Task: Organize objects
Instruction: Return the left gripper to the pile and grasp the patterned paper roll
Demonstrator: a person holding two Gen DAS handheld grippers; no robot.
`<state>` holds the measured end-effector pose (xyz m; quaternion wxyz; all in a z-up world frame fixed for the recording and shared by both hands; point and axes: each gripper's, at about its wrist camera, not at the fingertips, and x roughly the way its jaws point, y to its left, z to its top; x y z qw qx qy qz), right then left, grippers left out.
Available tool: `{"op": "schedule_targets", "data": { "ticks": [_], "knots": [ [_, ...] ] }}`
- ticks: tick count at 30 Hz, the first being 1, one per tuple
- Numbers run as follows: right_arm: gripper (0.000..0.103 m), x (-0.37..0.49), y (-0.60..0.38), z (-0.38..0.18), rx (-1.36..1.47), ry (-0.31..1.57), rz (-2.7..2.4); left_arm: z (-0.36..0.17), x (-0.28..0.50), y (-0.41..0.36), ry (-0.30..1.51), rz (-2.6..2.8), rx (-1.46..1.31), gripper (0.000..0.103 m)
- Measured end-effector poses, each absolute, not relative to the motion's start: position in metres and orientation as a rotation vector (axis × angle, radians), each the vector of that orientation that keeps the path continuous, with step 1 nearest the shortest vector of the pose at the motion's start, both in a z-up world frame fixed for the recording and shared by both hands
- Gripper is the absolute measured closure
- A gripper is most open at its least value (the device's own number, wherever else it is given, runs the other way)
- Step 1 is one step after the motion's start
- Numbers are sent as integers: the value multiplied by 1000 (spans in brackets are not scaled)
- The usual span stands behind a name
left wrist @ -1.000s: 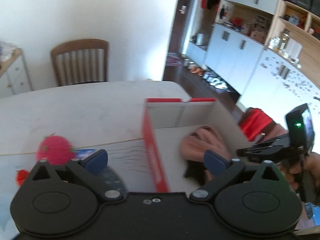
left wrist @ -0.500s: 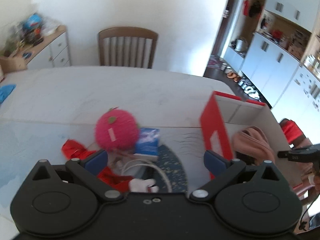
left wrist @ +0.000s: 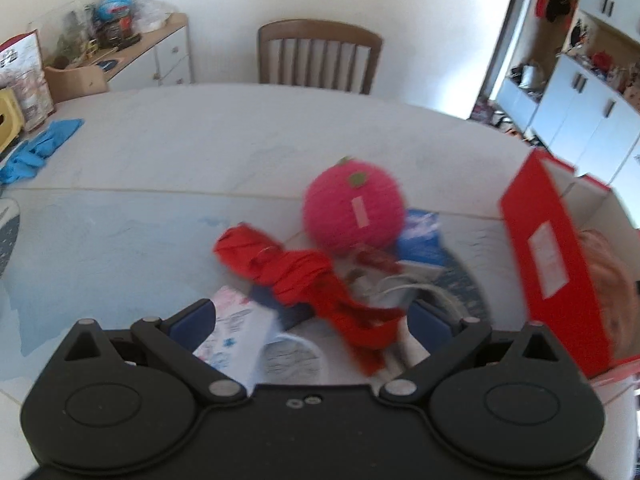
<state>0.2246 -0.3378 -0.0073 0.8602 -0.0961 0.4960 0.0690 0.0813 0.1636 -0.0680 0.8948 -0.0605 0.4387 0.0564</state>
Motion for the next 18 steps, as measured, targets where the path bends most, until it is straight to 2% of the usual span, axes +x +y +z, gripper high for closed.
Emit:
{"op": "schedule_targets", "data": {
  "ticks": [10, 15, 18],
  "knots": [
    [97, 224, -333, -9, -223, 1043, 116, -120, 89, 194, 987, 169, -81, 8],
    [96, 224, -330, -9, -235, 1044, 97, -132, 87, 204, 1001, 176, -104, 17],
    [96, 225, -329, -9, -238, 1044, 91, -135, 87, 205, 1001, 172, -113, 26]
  ]
}}
